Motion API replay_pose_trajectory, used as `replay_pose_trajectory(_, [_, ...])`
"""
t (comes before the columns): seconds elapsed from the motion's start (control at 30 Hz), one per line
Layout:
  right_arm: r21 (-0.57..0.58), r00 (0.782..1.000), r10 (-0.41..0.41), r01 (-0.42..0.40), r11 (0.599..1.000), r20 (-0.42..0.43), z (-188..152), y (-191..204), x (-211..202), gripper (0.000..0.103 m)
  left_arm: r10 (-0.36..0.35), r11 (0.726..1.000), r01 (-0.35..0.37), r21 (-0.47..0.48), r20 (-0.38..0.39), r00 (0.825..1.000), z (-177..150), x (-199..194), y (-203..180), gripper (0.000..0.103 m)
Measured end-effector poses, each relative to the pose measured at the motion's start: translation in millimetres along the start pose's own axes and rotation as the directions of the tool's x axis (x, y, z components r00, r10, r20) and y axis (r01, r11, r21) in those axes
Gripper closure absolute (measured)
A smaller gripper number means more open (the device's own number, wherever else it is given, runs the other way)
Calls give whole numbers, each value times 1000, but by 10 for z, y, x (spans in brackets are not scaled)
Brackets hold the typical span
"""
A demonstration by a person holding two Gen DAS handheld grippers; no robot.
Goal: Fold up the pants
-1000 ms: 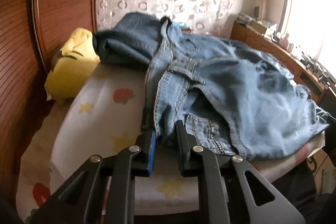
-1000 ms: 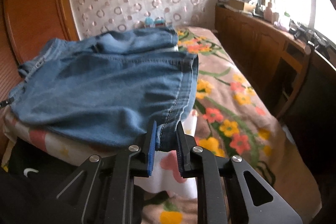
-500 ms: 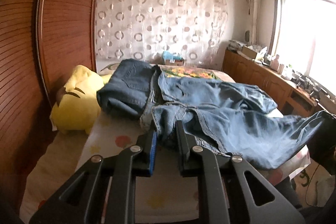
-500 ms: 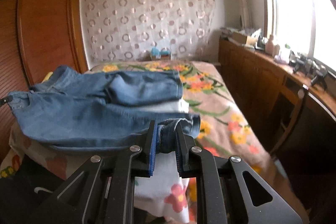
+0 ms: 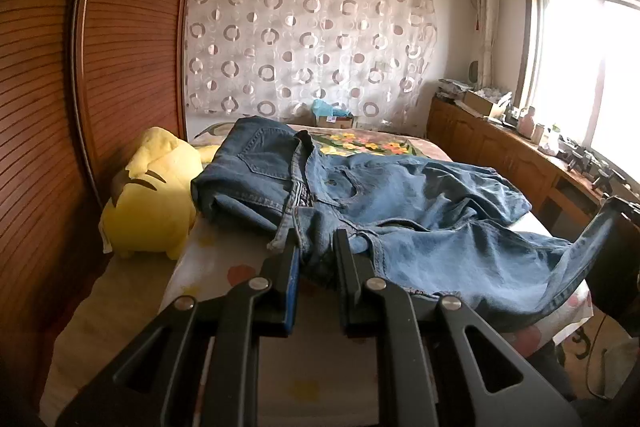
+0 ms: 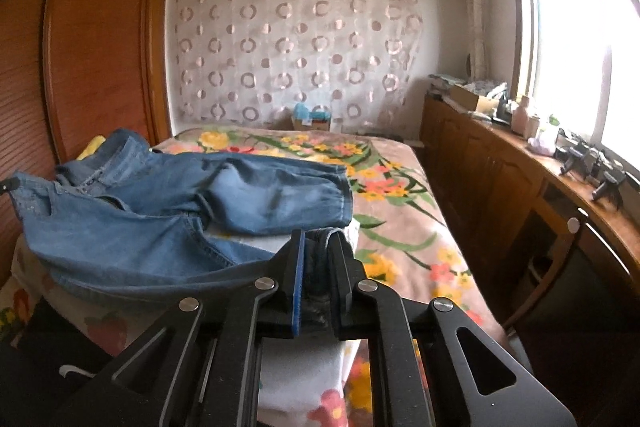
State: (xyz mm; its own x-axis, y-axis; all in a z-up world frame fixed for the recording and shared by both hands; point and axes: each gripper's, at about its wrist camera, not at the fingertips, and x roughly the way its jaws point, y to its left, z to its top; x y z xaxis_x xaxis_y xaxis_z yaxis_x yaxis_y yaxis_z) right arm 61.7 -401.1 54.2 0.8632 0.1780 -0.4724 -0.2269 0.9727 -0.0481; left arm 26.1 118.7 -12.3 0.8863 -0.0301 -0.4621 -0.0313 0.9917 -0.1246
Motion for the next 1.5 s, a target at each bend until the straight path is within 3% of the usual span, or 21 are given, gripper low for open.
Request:
replay_pose_trajectory(0.37, [23,999,-16,17,1000,-43,-64,-56,473,95,9,1000,-8,11,-38,999,43,338,-6,90])
replay_pose_trajectory(0.77, [75,998,-19,23,997,-54,-12,-231,957,95,23,1000,-23,18,-53,998,337,749,-46,90])
replay_pose_trajectory(0.9, [115,999,-36,36,993,2,159,-314,957,96,19,1000,-18,18,-29,999,596,906,-103,90])
replay_pose_trajectory(1.1, [87,996,-62,56,995,66,563,-422,1021,95,25,999,-25,43,-4,1000,875,1199,-176,90])
replay_pose_trajectory(1.5, [72,999,-49,48,996,20,617,-489,1681,95,57,996,-53,73,-63,996,937,1785,-171,90])
